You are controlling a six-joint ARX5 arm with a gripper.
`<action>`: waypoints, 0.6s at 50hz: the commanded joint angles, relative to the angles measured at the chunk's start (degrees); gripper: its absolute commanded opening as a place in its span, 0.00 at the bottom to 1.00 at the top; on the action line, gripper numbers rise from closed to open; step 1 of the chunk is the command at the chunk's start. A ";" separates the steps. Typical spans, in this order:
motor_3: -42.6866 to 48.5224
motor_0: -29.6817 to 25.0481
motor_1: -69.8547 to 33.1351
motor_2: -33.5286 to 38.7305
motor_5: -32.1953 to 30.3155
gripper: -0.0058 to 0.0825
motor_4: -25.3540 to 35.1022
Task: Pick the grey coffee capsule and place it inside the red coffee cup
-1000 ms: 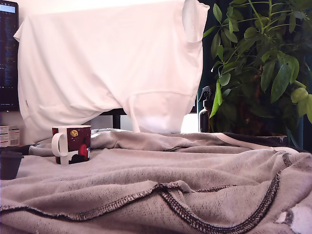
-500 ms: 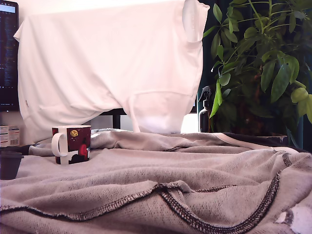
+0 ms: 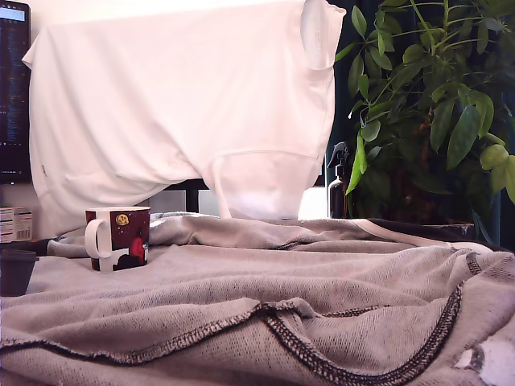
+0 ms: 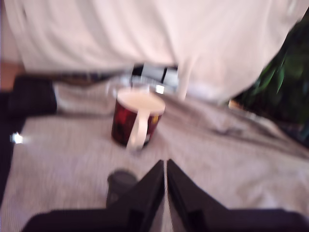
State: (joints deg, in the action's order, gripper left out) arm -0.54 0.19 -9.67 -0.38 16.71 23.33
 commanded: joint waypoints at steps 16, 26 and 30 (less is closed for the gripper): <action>-5.70 -6.82 -10.69 1.31 -6.64 0.97 -9.16; -10.27 -8.70 -17.31 1.31 -9.81 0.97 -13.29; -12.63 -8.87 -20.83 1.31 -10.80 0.97 -13.38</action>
State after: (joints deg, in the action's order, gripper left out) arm -11.68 -8.43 -28.69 -0.38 6.87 10.13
